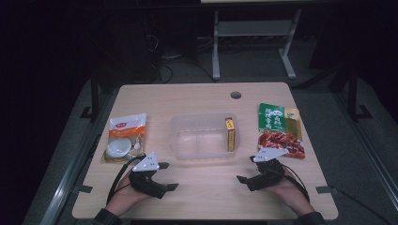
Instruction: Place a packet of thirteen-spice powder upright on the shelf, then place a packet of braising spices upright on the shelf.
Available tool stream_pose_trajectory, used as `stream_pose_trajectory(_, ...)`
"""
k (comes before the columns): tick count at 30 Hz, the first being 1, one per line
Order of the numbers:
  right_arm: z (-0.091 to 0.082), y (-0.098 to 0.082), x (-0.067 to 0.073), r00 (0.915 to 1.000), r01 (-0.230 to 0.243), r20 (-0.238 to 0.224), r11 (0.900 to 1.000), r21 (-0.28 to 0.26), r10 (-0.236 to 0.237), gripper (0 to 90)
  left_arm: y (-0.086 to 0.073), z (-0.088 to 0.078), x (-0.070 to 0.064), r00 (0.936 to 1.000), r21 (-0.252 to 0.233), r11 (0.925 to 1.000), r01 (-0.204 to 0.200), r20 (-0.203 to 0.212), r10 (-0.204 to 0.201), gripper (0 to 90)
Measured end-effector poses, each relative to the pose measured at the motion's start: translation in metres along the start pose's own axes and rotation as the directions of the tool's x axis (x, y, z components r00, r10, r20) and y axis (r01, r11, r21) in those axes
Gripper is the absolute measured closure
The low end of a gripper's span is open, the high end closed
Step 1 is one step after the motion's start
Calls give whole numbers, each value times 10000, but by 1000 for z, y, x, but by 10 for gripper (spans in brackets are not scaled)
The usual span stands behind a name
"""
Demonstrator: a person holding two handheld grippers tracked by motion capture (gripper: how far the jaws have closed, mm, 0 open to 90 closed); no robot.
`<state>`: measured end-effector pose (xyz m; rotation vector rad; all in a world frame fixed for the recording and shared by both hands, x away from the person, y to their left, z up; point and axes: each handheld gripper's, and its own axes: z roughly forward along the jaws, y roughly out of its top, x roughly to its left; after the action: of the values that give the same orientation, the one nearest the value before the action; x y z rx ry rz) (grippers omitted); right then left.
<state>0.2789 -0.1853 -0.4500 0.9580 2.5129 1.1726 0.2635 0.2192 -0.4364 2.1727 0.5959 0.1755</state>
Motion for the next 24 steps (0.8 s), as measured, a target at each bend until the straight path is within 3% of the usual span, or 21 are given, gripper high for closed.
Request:
stream_pose_trajectory(8,-10,9,-22,9983,-454,344,9986,-273,463,249,-4,-2,2,9999,115,9999,98,50,-98,150)
stream_pose_trajectory(13,-18,18,-42,9932,-653,942,9971,-379,686,445,-4,-3,2,9999,53,9999,88,-149,-87,139)
stream_pose_trajectory(16,-19,22,-59,9872,-888,1293,9951,-428,937,574,-3,-3,3,9998,173,9998,-39,-200,43,139)
stream_pose_trajectory(17,-19,22,-59,9872,-888,1293,9951,-428,937,574,-3,-3,3,9998,173,9998,-39,-200,43,139)
stream_pose_trajectory(18,-19,25,-68,9824,-992,1550,9941,-431,1047,658,-4,-4,4,9997,131,9999,98,-217,-95,139)
stream_pose_trajectory(19,-19,25,-68,9824,-992,1550,9941,-431,1047,658,-4,-4,4,9997,131,9999,98,-217,-95,139)
stream_pose_trajectory(21,-20,28,-82,9748,-1170,1846,9915,-563,1255,767,-4,-5,6,9997,157,9999,28,-239,-25,140)
stream_pose_trajectory(24,-21,30,-91,9669,-1365,2083,9885,-650,1473,818,-4,-6,6,9996,225,9997,-69,-281,76,140)
